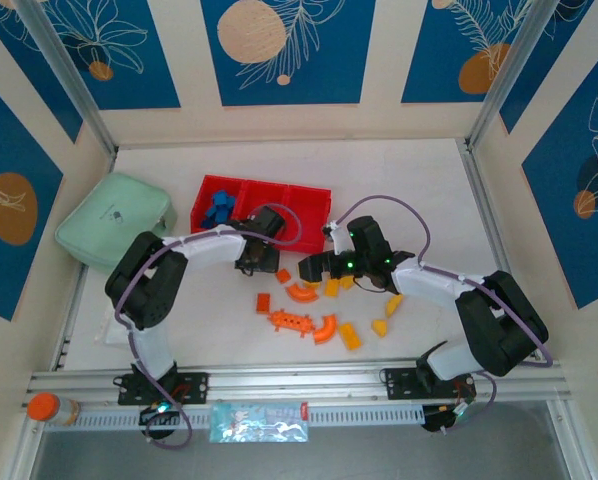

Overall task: Sort the legos into containers by color
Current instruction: Pick up the lego from the center of the table, then place the lego in the container.

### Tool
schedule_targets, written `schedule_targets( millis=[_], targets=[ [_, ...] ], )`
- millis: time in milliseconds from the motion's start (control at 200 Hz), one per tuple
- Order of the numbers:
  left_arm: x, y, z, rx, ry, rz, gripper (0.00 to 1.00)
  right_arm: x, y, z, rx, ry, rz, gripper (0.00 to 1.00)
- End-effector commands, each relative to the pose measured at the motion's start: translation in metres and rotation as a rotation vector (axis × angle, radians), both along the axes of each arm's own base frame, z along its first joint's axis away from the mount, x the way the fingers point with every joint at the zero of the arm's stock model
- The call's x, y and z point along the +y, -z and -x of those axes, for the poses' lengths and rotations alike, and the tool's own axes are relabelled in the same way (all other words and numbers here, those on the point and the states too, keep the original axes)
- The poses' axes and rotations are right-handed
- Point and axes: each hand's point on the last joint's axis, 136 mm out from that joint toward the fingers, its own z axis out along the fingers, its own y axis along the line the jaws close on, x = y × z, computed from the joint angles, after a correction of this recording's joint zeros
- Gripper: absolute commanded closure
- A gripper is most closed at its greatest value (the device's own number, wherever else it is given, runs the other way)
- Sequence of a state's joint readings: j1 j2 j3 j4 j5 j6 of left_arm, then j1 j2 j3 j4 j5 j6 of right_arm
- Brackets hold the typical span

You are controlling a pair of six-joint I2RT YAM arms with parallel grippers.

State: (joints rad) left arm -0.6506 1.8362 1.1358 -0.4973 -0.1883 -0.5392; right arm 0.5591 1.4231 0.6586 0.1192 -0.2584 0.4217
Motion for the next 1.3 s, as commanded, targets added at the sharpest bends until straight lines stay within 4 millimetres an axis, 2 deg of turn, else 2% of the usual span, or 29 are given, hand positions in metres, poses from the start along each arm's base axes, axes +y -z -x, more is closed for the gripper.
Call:
schedule_targets(
  millis=[0, 195, 320, 460, 645, 840, 975, 1125, 1295],
  targets=[
    [0.008, -0.005, 0.006, 0.004, 0.006, -0.011, 0.43, -0.001, -0.008, 0.001, -0.023, -0.009, 0.005, 0.01],
    [0.013, -0.036, 0.011, -0.031, 0.006, 0.013, 0.45, -0.005, -0.020, 0.001, -0.001, 0.012, 0.003, 0.01],
    [0.017, -0.064, 0.004, -0.068, -0.002, 0.009, 0.45, -0.005, -0.033, -0.002, 0.023, 0.027, -0.010, 0.01],
    [0.016, -0.090, -0.020, -0.114, -0.029, 0.034, 0.46, -0.006, -0.045, -0.008, 0.033, 0.047, -0.032, 0.01],
    [0.008, -0.107, -0.072, -0.146, -0.089, 0.097, 0.46, -0.006, -0.054, -0.015, 0.023, 0.061, -0.048, 0.01],
    [0.008, -0.106, -0.126, -0.165, -0.158, 0.119, 0.47, -0.009, -0.052, -0.017, 0.037, 0.068, -0.048, 0.01],
    [0.010, -0.101, -0.153, -0.174, -0.198, 0.124, 0.47, -0.012, -0.051, -0.018, 0.047, 0.075, -0.050, 0.01],
    [0.006, -0.097, -0.169, -0.174, -0.207, 0.142, 0.43, -0.014, -0.052, -0.021, 0.046, 0.082, -0.058, 0.01],
    [-0.003, -0.085, -0.172, -0.145, -0.200, 0.168, 0.39, -0.015, -0.051, -0.025, 0.055, 0.081, -0.071, 0.01]
  ],
)
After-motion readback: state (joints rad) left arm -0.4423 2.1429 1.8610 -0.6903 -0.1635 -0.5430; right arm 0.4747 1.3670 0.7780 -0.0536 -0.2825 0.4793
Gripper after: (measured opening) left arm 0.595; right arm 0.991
